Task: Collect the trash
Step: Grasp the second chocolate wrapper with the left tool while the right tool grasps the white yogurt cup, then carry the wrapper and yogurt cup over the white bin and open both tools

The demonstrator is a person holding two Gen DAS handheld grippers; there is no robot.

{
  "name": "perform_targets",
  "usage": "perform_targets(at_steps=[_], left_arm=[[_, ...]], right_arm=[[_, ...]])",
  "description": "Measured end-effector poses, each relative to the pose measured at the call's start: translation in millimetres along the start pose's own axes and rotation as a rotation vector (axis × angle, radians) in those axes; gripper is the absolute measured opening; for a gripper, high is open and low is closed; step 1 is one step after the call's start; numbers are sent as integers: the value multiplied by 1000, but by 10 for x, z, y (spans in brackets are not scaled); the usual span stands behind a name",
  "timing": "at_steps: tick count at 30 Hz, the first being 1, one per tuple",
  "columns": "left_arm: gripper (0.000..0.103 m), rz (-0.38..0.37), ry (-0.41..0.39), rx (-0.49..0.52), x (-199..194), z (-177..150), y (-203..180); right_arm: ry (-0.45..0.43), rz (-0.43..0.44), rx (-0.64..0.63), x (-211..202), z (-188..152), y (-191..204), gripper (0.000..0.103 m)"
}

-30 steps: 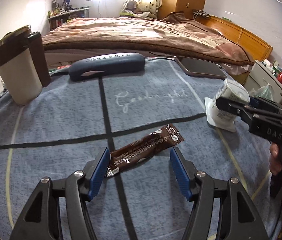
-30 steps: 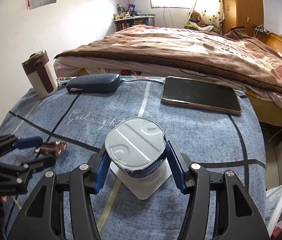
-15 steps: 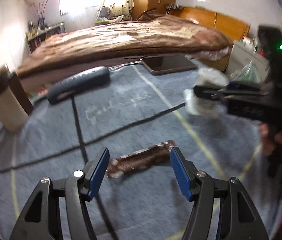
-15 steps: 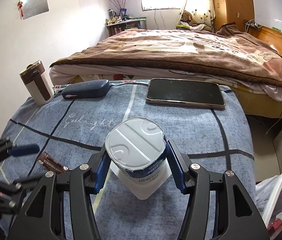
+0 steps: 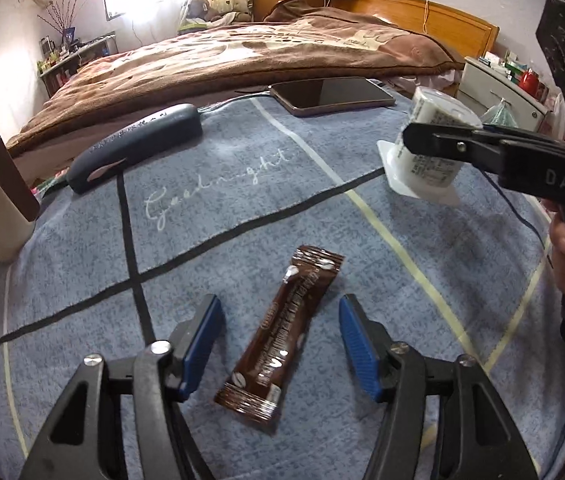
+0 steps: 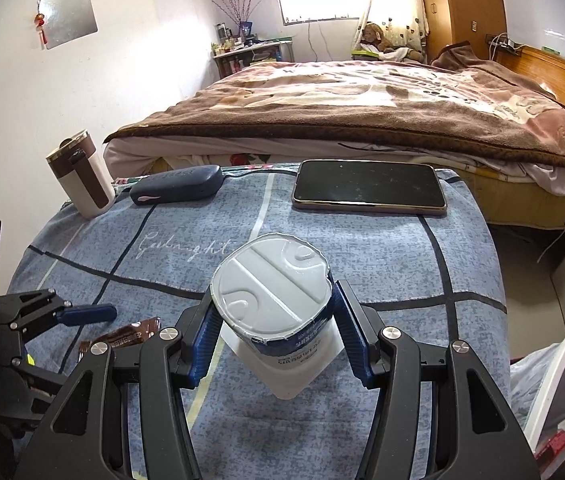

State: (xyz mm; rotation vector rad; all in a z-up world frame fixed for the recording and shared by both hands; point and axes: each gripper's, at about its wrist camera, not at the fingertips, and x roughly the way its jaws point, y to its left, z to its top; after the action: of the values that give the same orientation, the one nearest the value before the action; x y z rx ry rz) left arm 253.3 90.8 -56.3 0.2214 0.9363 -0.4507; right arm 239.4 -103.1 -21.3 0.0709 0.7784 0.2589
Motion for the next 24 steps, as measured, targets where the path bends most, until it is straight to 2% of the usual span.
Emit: perform_targets(at_steps=[2, 8, 12, 18, 24], left_arm=[[54, 3, -6, -13, -8, -25, -3], [30, 10, -10, -69, -20, -33, 51], [22, 31, -3, -80, -22, -34, 43], [20, 65, -6, -101, -63, -68, -20], [20, 58, -44, -132, -225, -80, -150]], right_arm=[[-1, 0, 0, -10, -10, 9, 56], [-4, 7, 5, -55, -42, 3, 56], [-7, 8, 5, -86, -45, 3, 56], [-21, 13, 14, -182, -58, -27, 56], [-41, 20, 24, -310, -77, -69, 56]])
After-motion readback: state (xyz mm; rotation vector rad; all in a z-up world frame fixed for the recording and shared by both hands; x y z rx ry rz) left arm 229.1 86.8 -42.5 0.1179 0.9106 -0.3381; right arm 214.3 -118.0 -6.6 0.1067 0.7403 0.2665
